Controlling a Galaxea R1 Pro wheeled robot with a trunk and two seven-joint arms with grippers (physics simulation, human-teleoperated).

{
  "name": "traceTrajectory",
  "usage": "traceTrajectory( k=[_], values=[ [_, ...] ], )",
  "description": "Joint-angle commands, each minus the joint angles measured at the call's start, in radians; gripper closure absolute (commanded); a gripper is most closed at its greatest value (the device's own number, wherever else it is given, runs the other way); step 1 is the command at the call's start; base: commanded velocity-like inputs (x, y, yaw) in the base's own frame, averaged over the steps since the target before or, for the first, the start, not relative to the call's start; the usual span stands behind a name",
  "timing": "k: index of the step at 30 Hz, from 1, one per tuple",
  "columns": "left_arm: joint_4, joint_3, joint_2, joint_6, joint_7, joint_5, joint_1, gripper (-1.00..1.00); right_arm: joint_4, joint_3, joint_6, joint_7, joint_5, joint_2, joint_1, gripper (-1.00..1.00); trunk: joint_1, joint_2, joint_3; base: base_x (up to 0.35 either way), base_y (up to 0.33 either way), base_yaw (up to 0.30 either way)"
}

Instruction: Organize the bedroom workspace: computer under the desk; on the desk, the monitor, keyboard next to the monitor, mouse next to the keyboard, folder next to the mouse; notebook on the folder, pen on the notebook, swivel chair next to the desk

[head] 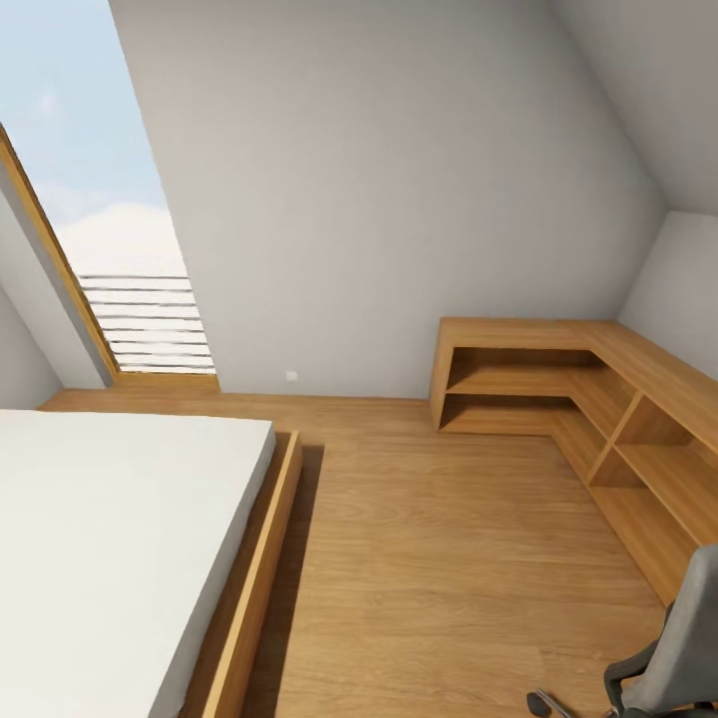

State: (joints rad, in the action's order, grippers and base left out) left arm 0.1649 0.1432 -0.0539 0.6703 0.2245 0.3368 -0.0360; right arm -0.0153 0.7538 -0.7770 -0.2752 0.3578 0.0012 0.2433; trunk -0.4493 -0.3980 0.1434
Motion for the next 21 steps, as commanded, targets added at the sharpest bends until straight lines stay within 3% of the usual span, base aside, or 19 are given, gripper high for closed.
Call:
traceTrajectory(
  k=[1,8,21],
  values=[
    [0.000,0.009,0.000,0.003,0.006,0.006,-0.001,-1.00,-0.002,0.009,-0.002,-0.005,0.003,0.000,0.001,-1.00,-0.001,-0.002,0.002,0.077,0.000,0.000],
    [0.000,0.009,0.000,0.003,0.006,0.007,-0.001,-1.00,-0.002,0.009,-0.002,-0.005,0.003,0.000,0.001,-1.00,-0.001,-0.002,0.002,0.167,0.000,0.000],
    [-0.001,0.009,0.000,0.003,0.006,0.006,-0.001,-1.00,-0.002,0.010,-0.002,-0.005,0.002,0.000,0.001,-1.00,-0.001,-0.002,0.002,0.300,0.000,0.000]
  ],
)
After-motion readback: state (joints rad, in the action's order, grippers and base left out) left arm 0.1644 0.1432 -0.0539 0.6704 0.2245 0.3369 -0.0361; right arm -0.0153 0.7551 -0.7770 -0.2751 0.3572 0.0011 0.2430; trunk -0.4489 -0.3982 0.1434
